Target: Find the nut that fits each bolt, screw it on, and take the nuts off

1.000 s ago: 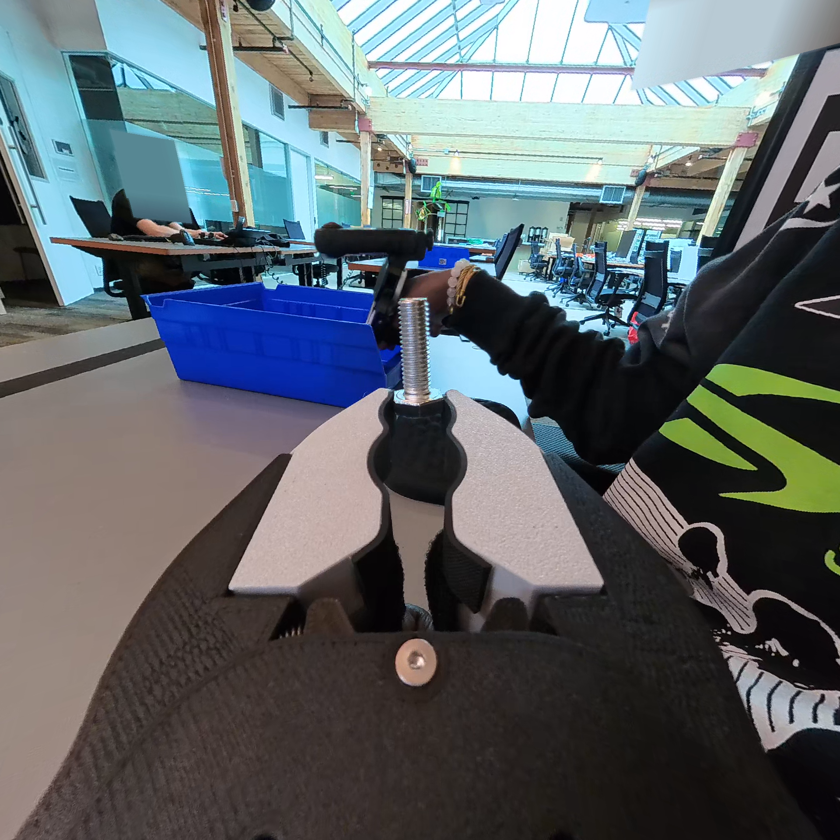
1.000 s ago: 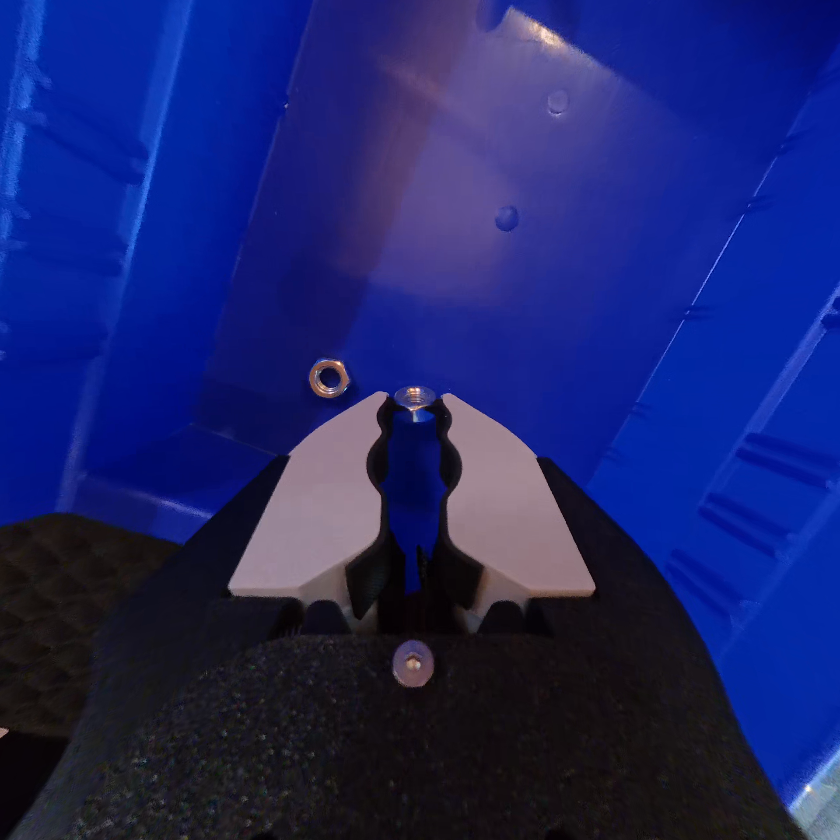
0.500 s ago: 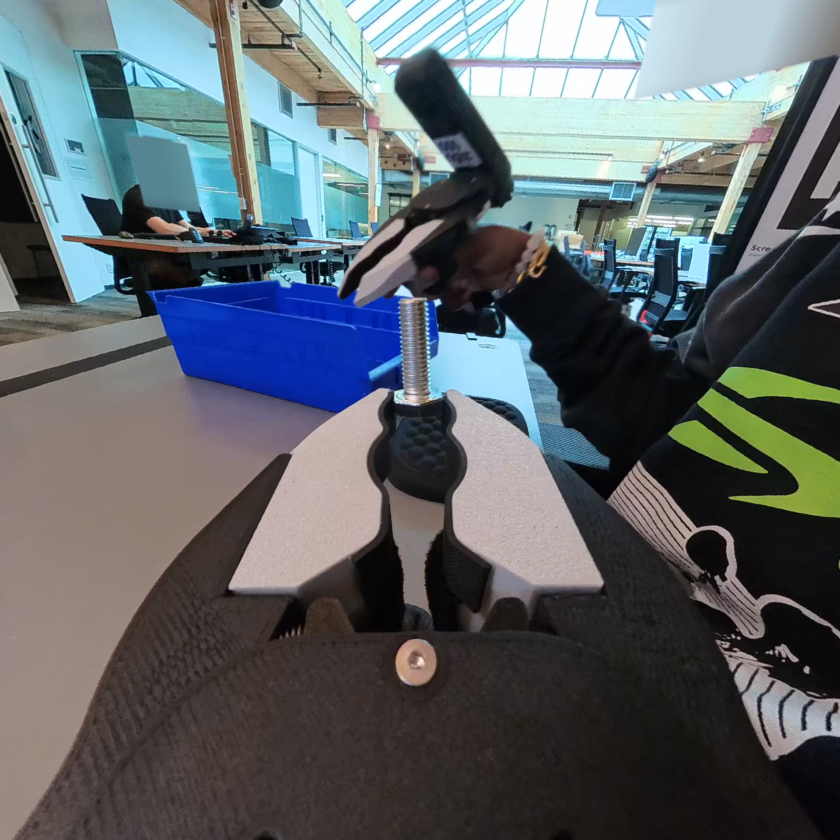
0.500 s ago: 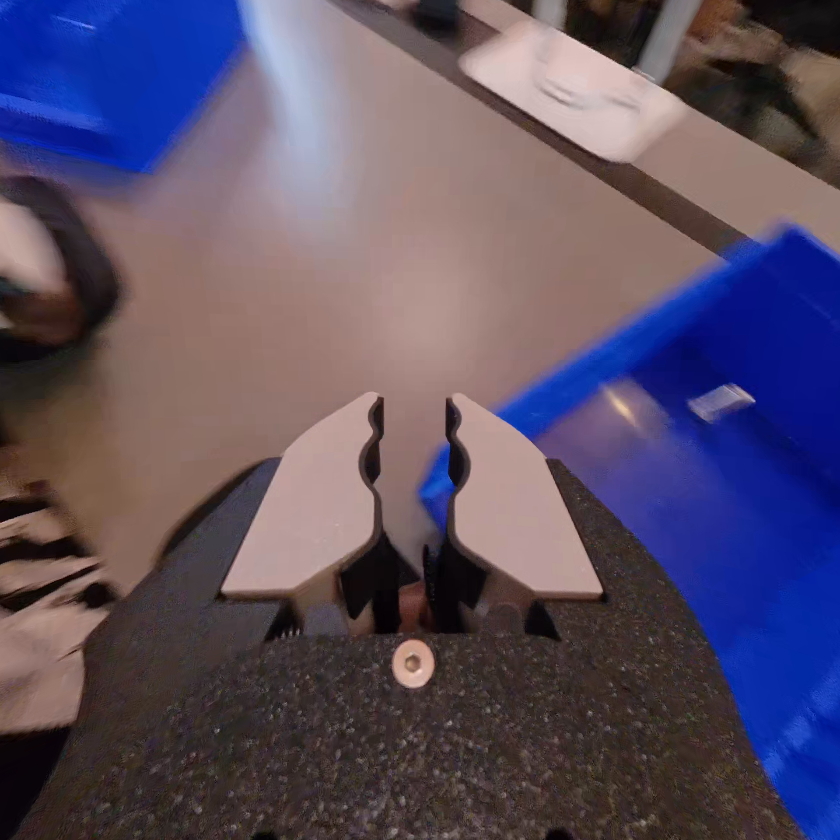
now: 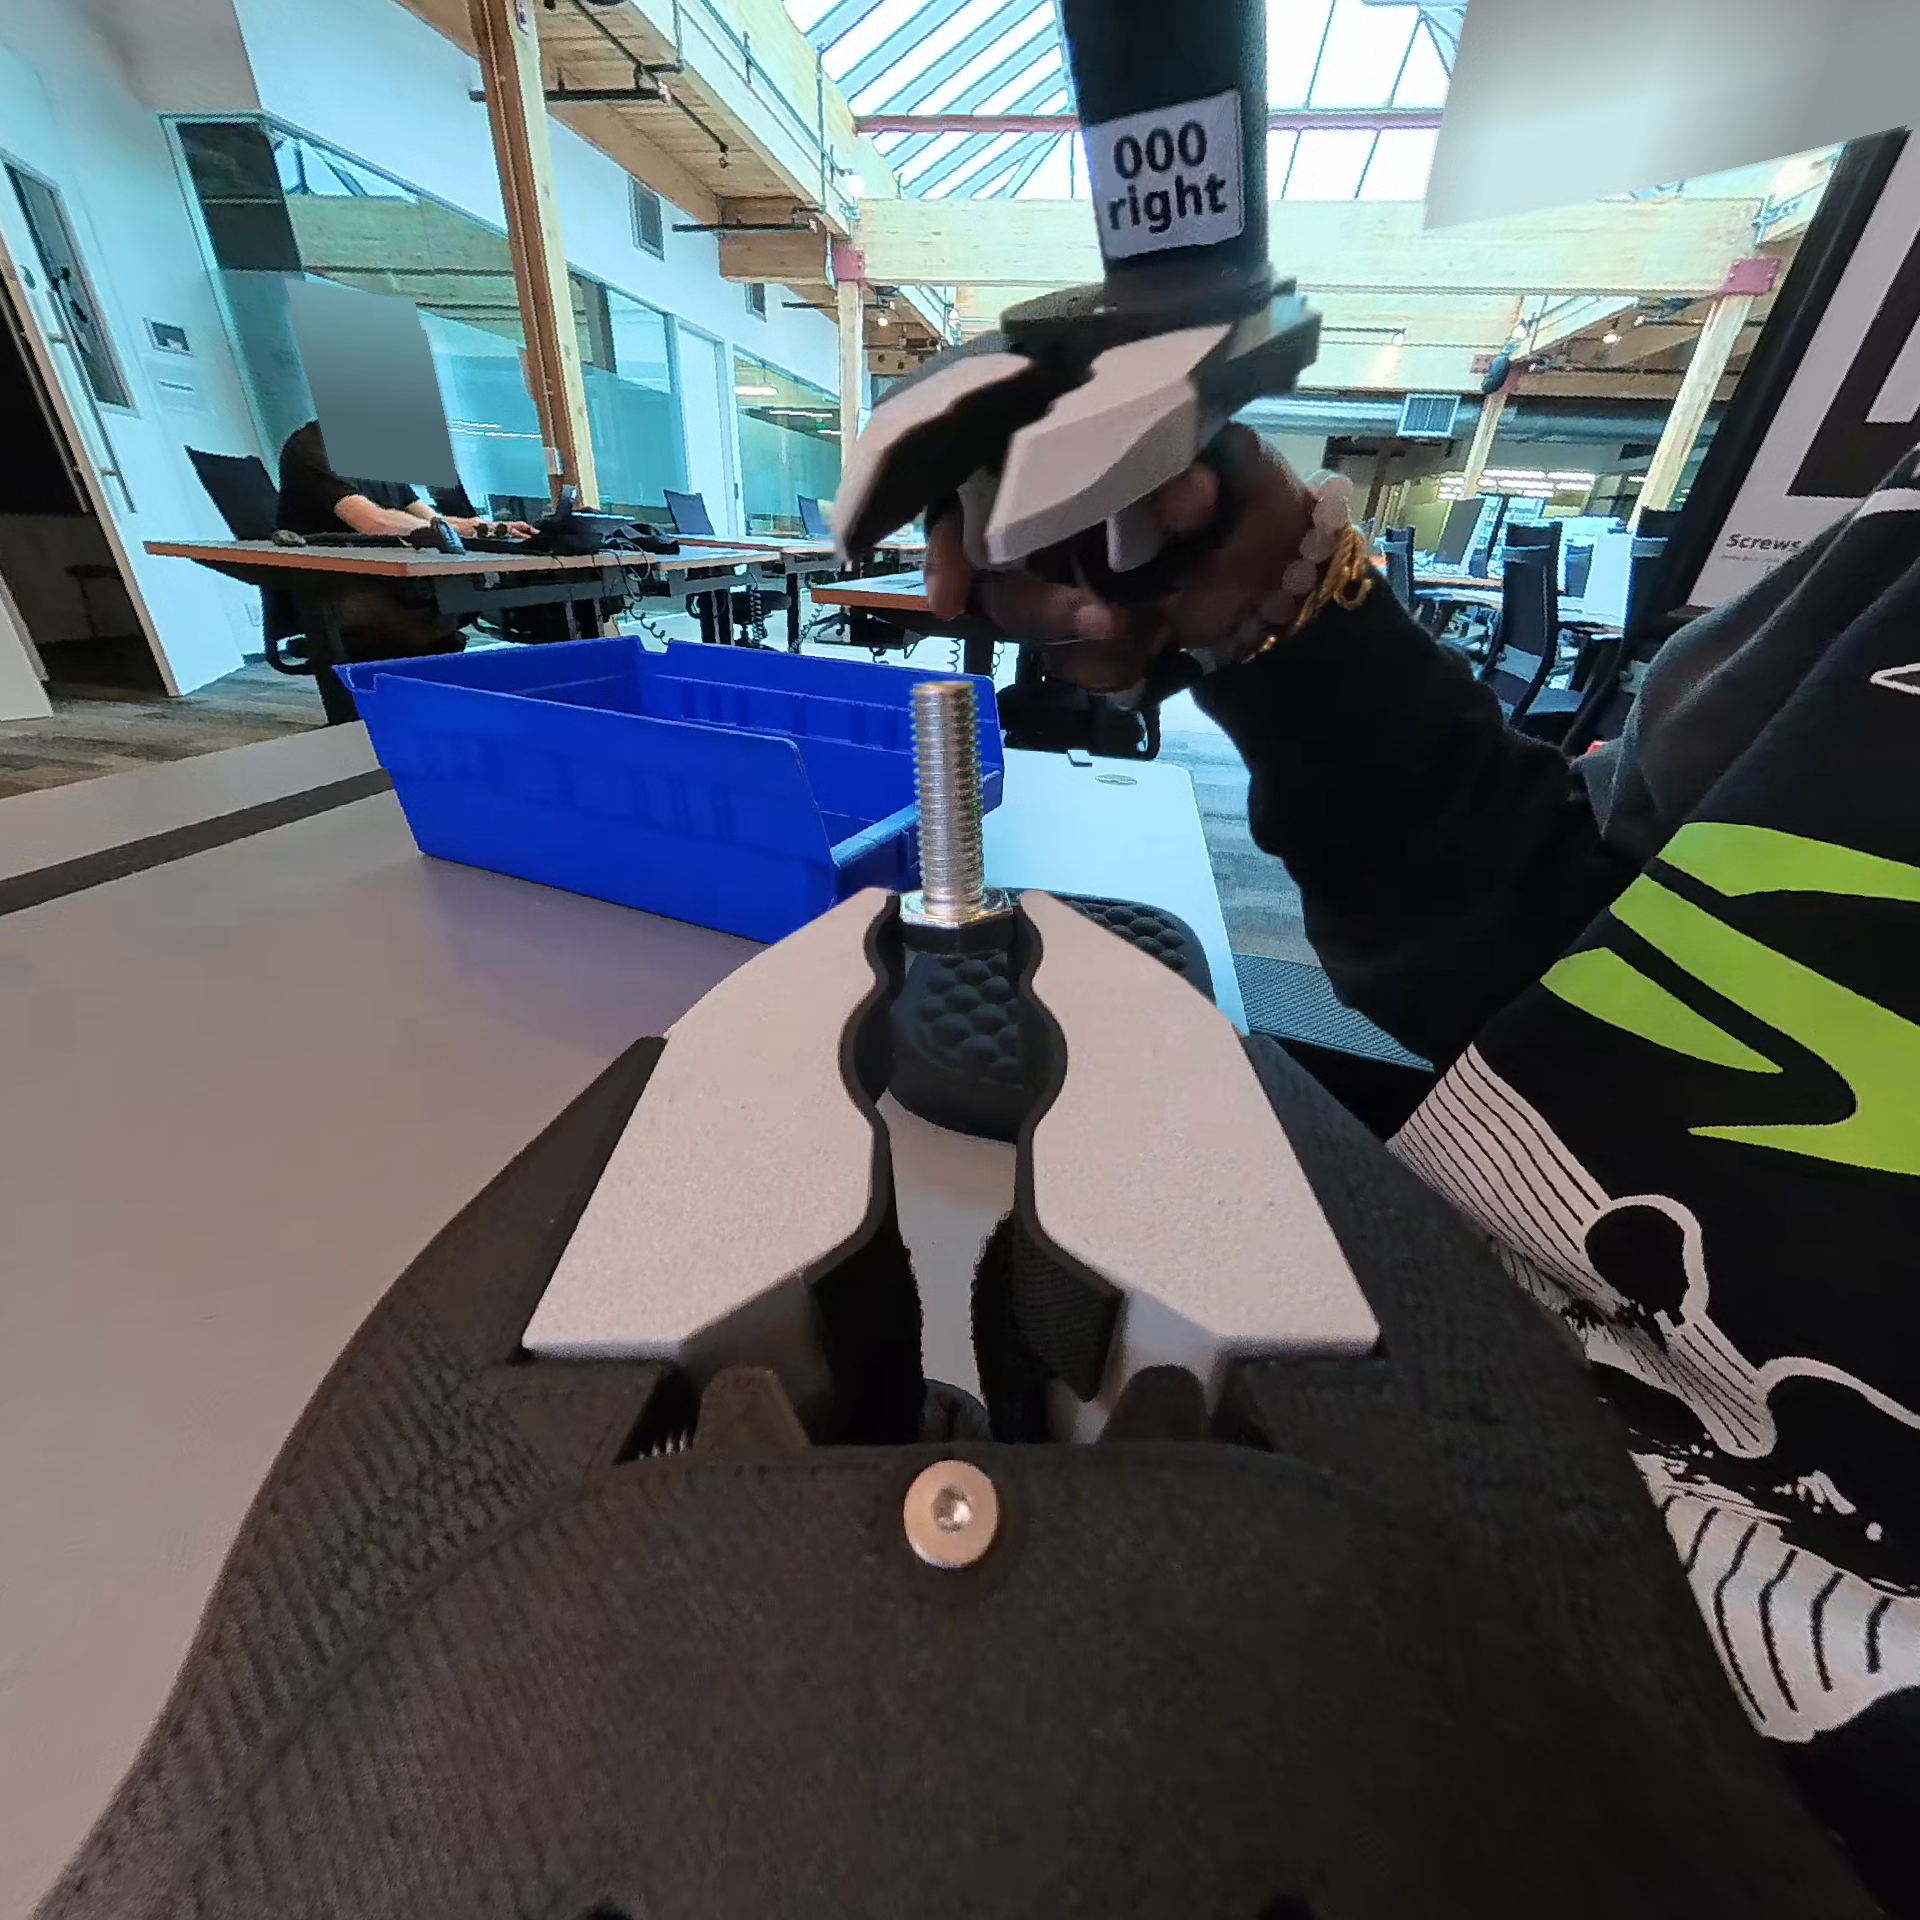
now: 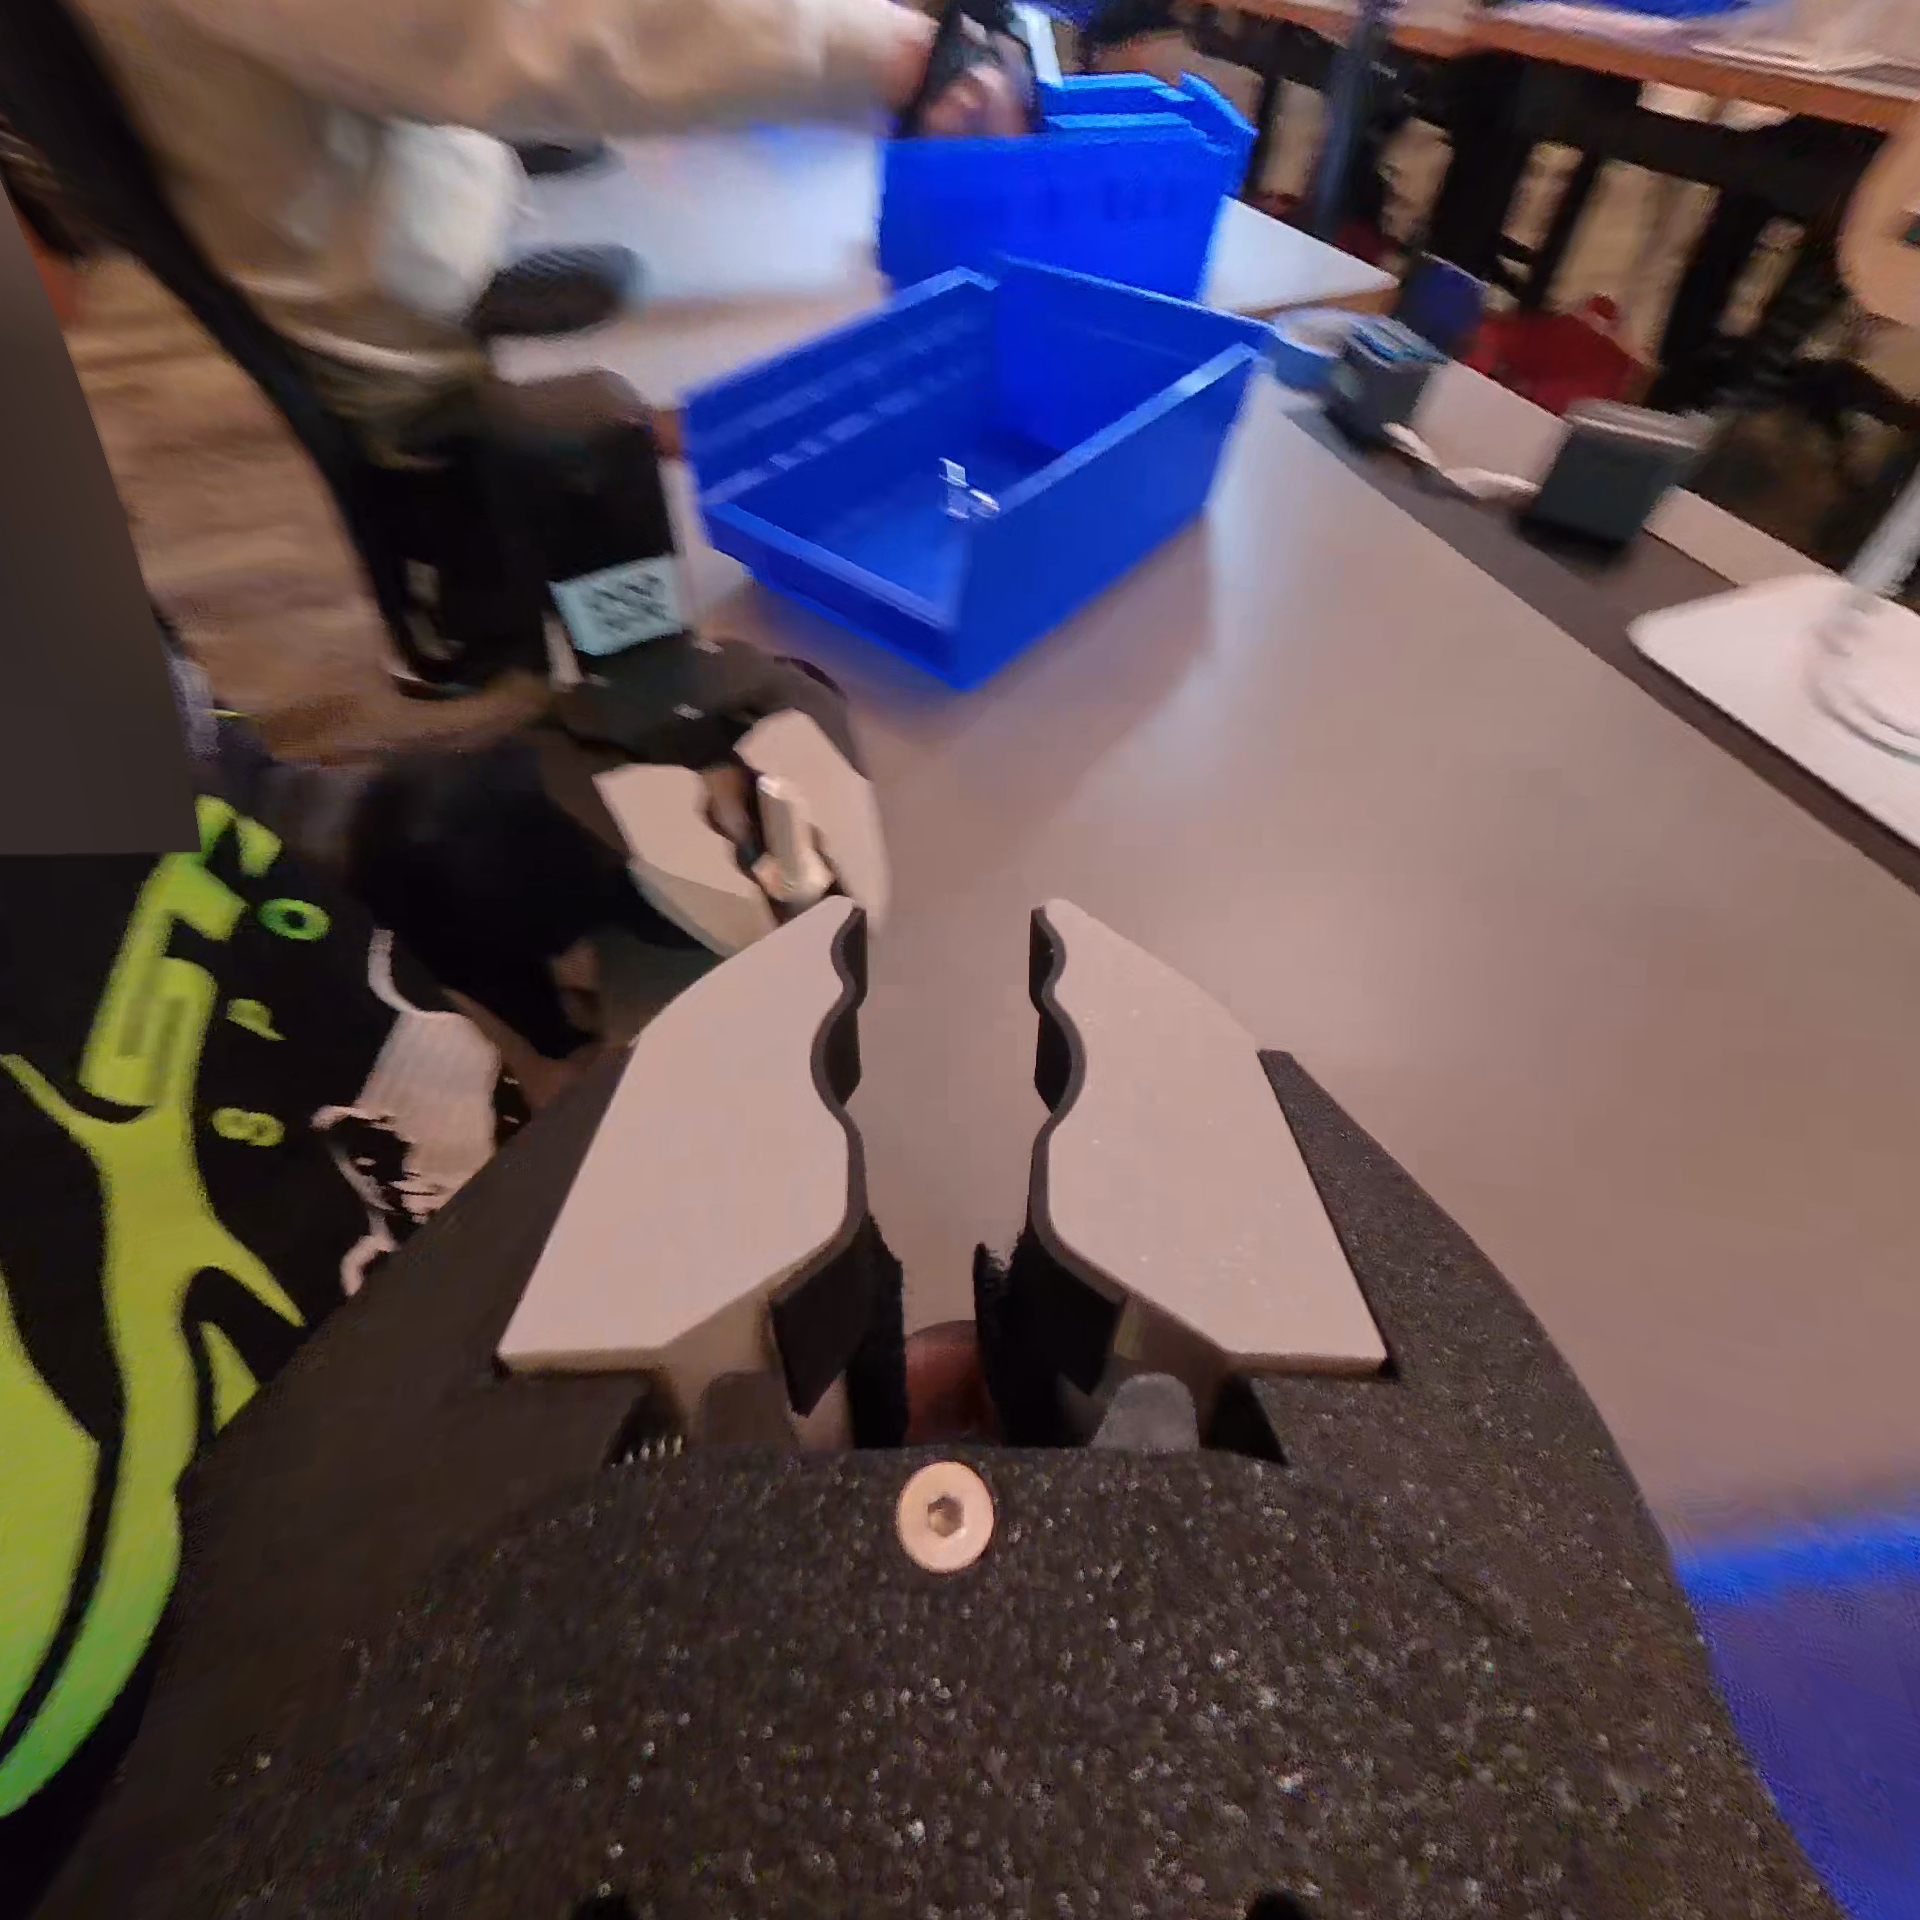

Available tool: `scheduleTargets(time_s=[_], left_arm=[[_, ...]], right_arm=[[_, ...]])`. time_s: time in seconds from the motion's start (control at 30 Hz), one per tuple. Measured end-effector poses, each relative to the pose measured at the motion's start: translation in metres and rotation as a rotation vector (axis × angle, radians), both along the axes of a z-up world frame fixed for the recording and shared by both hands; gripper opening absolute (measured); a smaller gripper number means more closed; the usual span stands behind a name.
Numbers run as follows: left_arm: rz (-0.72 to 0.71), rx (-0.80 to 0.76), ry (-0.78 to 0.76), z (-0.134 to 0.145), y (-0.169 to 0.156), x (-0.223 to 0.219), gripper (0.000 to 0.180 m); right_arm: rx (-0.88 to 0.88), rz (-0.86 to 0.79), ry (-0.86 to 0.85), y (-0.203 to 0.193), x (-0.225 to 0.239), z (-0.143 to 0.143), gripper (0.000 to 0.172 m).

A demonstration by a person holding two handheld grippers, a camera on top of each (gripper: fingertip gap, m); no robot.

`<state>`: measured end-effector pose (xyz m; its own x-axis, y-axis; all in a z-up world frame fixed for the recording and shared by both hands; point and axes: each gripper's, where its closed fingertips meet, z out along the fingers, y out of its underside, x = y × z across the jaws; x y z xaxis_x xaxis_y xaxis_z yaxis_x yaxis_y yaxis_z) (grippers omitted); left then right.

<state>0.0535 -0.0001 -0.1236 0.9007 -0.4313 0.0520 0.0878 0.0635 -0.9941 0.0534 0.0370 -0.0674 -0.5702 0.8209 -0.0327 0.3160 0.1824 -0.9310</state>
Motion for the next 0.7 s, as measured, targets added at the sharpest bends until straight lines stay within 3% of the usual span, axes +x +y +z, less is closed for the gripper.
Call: scheduleTargets(time_s=[0.33,0.5,0.63,0.7], left_arm=[[-0.003,-0.005,0.012,-0.001,0.0,0.001,0.018],[-0.002,-0.007,0.015,-0.002,0.001,0.002,0.019],[0.001,0.001,0.009,0.0,0.001,0.001,0.019],[0.013,0.017,-0.002,0.002,0.0,0.0,0.028]], right_arm=[[-0.066,0.188,-0.047,-0.056,-0.016,-0.018,0.022],[-0.052,0.208,-0.063,-0.061,-0.019,-0.024,0.01],[-0.046,0.21,-0.06,-0.059,-0.018,-0.024,0.01],[-0.037,0.176,-0.044,-0.052,-0.02,-0.021,0.01]])
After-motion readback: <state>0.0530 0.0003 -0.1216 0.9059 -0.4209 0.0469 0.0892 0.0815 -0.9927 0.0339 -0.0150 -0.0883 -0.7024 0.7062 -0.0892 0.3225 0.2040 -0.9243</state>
